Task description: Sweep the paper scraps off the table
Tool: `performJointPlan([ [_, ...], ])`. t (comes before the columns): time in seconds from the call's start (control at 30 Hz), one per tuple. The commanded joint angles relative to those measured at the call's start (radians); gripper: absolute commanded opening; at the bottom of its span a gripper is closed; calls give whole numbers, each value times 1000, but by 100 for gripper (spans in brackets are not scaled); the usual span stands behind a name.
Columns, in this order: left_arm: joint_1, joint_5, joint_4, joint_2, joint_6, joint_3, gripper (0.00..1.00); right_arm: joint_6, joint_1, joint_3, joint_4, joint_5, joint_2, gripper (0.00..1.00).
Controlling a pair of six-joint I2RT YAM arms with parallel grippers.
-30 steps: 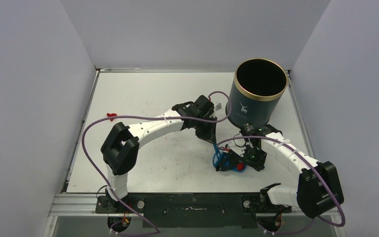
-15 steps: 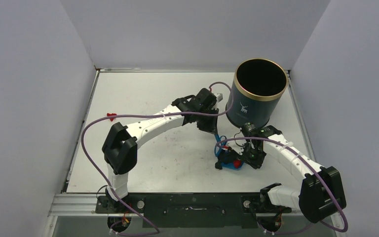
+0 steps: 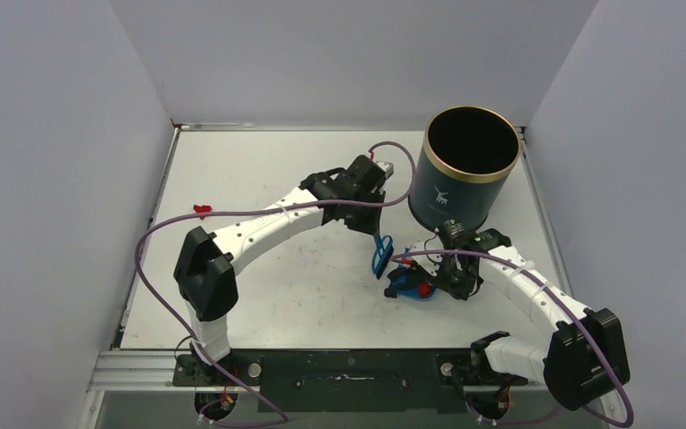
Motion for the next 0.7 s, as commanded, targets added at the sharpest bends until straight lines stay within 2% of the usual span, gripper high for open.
performJointPlan([
  [0.0,28,-90,-59,-87,50,46,0,9,4,30,45,-29,-33,12],
  [0.23,112,-120,-60,-246,72,-91,0,22,4,80,49,-54,-23,12],
  [0.53,224,-48,-15,-566,158,-446,0,51,9,208,-33,-113,-15,7],
  [0.67,249,17,77,-719,182,-626,0,63,9,242,-37,-139,-13,5],
])
